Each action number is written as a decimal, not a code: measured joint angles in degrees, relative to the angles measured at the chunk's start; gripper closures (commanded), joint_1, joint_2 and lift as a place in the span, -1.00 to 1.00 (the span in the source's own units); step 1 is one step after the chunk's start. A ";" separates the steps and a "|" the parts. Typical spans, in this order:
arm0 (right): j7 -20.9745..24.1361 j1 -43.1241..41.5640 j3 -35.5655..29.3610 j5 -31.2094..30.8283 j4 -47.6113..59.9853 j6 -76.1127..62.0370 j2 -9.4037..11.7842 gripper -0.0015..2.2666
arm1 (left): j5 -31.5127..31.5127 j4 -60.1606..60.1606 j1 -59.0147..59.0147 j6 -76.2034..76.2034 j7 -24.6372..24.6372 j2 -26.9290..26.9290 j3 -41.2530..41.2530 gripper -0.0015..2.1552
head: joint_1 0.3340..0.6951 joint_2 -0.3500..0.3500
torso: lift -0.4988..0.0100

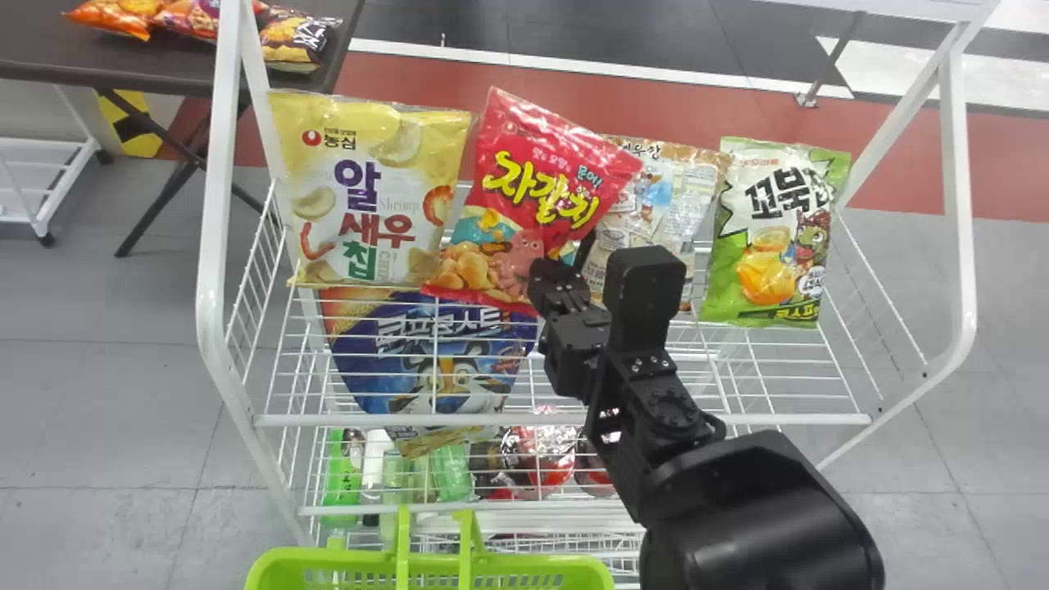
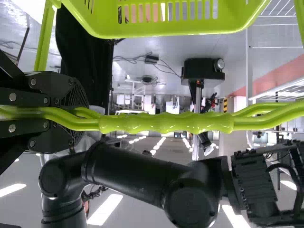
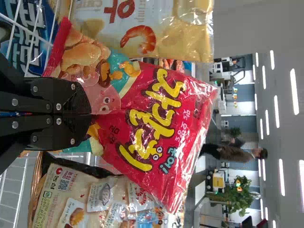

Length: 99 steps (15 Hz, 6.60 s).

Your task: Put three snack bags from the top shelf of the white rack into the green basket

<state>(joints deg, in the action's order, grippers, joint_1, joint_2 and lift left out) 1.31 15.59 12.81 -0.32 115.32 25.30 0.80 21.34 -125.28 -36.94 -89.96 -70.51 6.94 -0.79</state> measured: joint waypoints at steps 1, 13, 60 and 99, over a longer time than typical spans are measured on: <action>0.03 1.30 0.01 -0.14 1.76 -0.14 0.18 0.81 | 0.01 -0.05 -0.13 0.00 -0.05 0.00 0.00 1.00 | 1.00 -0.52 | 0.96; -6.65 33.56 -12.94 7.70 29.18 -3.76 6.42 0.80 | 0.62 -1.64 0.59 0.16 2.34 -1.17 -1.00 1.00 | 1.00 -1.00 | 0.96; -0.62 1.33 -11.25 1.01 -4.57 -13.55 4.24 -0.92 | 0.57 -3.21 0.25 2.37 3.63 -2.12 -0.45 1.00 | 1.00 -1.00 | 0.96; -25.11 32.47 -20.84 21.53 35.83 52.28 5.10 0.88 | -0.07 -2.00 3.46 1.76 6.28 -2.29 1.38 1.00 | 1.00 -1.00 | 0.96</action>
<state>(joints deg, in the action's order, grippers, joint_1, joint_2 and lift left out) -23.79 48.06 -8.02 21.21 151.15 77.58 5.91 21.26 -127.28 -33.48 -88.20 -64.23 4.66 0.59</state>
